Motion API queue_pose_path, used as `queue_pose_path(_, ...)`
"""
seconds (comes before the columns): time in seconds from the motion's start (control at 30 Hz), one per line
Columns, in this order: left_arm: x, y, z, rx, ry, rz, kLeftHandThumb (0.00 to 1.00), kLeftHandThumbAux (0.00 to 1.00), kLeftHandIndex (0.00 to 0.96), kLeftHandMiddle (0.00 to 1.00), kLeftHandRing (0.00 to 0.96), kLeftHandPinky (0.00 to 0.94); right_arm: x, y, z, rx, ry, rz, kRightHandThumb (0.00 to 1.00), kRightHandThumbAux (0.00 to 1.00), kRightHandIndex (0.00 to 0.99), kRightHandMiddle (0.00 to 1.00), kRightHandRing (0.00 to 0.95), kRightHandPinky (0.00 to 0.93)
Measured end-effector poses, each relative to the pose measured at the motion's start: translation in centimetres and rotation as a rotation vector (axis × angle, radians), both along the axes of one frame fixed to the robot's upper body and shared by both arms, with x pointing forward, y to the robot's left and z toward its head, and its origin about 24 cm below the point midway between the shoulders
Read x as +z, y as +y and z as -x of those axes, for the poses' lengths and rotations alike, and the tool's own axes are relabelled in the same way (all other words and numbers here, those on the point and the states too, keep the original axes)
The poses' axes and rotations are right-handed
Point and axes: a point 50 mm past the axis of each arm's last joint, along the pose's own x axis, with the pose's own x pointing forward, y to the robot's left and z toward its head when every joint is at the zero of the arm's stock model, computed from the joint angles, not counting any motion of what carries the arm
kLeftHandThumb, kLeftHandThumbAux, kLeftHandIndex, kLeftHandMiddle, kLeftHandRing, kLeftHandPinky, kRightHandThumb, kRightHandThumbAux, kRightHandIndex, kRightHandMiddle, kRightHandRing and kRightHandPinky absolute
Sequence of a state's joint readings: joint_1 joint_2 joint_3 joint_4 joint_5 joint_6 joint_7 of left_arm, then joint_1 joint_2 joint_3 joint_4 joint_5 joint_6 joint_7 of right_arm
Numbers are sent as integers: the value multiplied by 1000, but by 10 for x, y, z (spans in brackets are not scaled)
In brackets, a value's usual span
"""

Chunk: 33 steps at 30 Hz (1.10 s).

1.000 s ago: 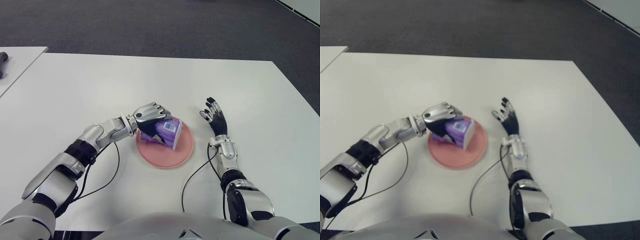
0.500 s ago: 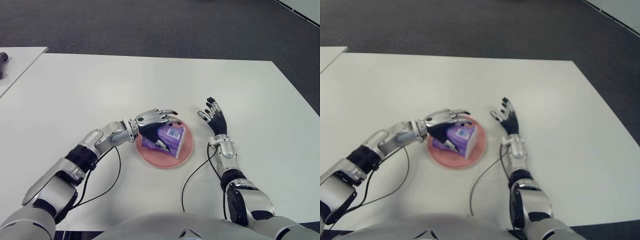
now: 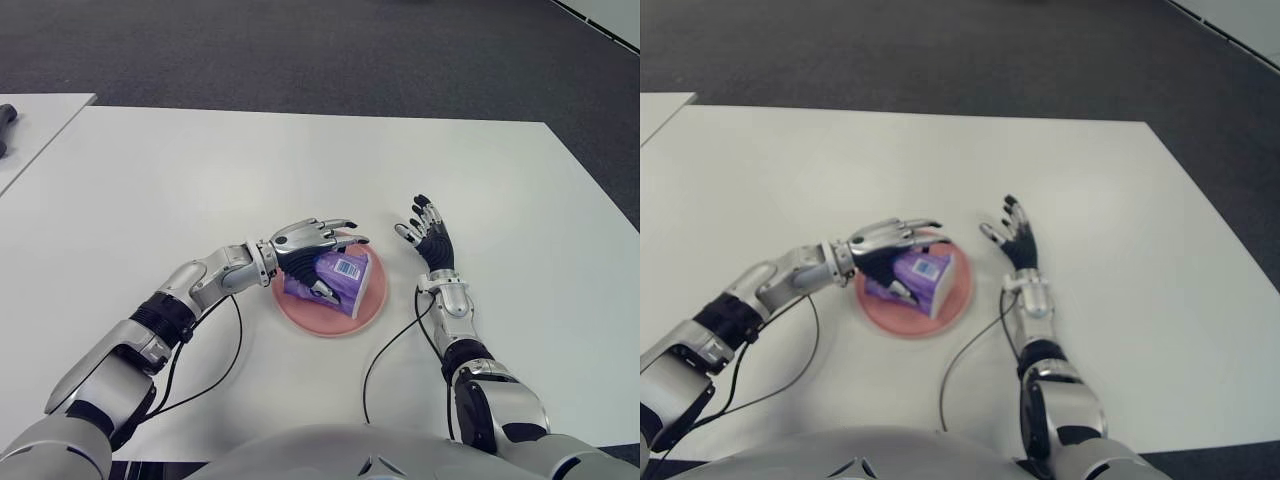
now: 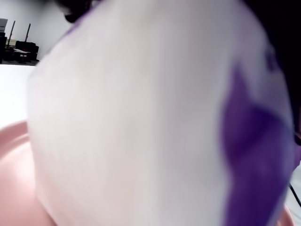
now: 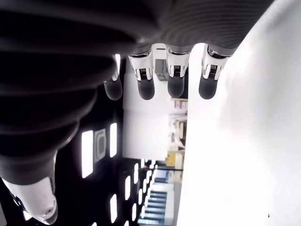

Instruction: Put the tissue paper into the plate.

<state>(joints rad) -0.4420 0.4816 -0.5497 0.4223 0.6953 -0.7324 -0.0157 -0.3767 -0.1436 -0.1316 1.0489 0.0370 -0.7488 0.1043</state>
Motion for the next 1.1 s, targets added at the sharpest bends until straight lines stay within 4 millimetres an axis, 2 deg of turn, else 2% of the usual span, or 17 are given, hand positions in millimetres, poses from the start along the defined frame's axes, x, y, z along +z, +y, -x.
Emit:
queue_pose_path(0.37, 2, 2, 0, 23, 31, 93, 0, 359, 0, 0, 0, 0, 0, 1, 0, 9, 7, -15, 1, 688, 0, 0, 0, 1)
queue_pose_path(0.73, 17, 10, -6, 36, 123, 234, 0, 375, 0, 0, 0, 0, 0, 0, 0, 11, 6, -33, 7, 713, 0, 0, 0, 0)
queue_pose_path(1.1, 41, 19, -17, 64, 156, 284, 0, 410, 0, 0, 0, 0, 0, 0, 0, 9, 3, -34, 20, 670, 0, 0, 0, 0)
